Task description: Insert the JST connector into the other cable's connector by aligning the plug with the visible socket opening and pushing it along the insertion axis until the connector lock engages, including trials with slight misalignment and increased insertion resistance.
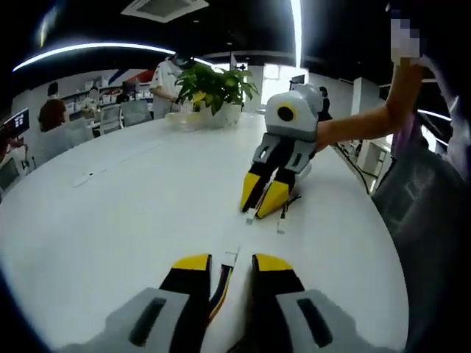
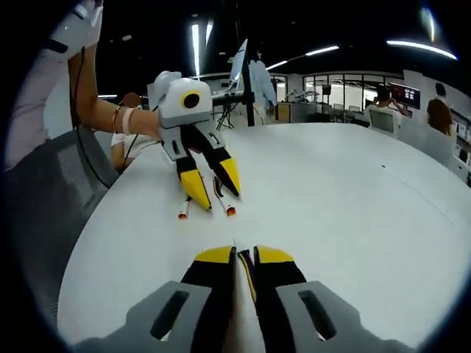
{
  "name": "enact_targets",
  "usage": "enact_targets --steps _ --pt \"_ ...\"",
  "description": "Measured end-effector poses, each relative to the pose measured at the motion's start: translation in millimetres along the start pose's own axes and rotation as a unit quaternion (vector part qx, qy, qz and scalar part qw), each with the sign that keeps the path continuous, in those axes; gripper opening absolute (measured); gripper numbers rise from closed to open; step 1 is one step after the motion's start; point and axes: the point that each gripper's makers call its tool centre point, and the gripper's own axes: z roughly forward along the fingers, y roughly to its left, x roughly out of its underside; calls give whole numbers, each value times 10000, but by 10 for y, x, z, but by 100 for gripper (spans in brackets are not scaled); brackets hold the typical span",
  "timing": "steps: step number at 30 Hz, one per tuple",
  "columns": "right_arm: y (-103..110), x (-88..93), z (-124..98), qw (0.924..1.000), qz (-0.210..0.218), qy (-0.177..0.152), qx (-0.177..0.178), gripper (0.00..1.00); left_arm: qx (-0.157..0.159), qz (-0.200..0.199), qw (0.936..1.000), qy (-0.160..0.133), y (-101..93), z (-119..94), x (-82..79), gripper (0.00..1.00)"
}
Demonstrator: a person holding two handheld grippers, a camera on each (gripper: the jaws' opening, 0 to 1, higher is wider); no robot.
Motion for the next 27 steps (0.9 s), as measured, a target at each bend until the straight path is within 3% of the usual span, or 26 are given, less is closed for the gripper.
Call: enact_targets --steps 14,22,27 --pt "-88 28 2 9999 82 -71 26 5 89 102 9999 -5 -25 21 57 11" --pt "-98 44 2 9998 118 -140 -15 5 10 257 9995 -155 16 18 51 9" --pt "-100 48 5 9998 126 -181 -35 5 153 337 9989 -303 -38 50 41 8"
